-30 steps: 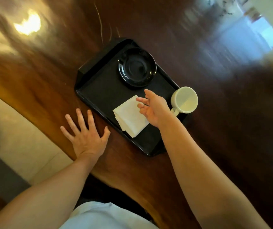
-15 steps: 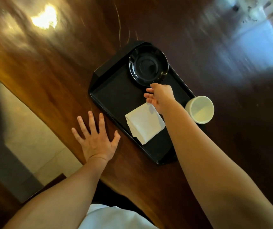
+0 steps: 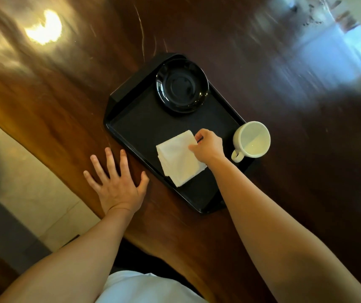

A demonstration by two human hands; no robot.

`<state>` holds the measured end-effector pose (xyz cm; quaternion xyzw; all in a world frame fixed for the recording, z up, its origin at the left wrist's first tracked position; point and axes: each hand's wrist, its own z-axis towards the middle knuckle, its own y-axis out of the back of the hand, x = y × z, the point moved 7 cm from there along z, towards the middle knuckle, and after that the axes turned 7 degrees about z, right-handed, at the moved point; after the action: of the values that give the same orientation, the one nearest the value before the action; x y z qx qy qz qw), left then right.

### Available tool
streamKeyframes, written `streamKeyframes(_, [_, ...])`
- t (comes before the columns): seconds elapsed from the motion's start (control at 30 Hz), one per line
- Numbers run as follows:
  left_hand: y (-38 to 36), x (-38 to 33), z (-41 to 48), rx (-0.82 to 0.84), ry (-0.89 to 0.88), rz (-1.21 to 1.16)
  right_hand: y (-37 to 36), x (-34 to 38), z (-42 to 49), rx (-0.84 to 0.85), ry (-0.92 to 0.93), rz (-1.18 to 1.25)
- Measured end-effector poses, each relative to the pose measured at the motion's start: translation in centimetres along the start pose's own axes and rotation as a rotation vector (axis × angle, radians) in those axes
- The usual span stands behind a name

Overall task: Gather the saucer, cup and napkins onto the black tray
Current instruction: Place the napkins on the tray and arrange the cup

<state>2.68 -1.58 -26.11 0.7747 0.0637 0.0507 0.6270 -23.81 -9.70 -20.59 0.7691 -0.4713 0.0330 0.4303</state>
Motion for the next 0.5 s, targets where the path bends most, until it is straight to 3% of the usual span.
streamKeyframes(0.2, [0.4,-0.1,-0.1,-0.007,-0.002,-0.017,4.2,0.5,0.3,-0.229,0.032,-0.086])
streamKeyframes(0.3, [0.5,-0.1,-0.1,0.001,-0.004,-0.017,4.2,0.8,0.1,-0.179,0.024,-0.16])
streamKeyframes(0.4, [0.5,-0.1,-0.2,-0.013,0.001,-0.014,2.5,0.8,-1.6,-0.182,0.147,-0.35])
streamKeyframes(0.5, [0.7,-0.2,0.0,-0.028,-0.002,-0.02,-1.1,-0.1,-2.6,-0.028,0.236,-0.4])
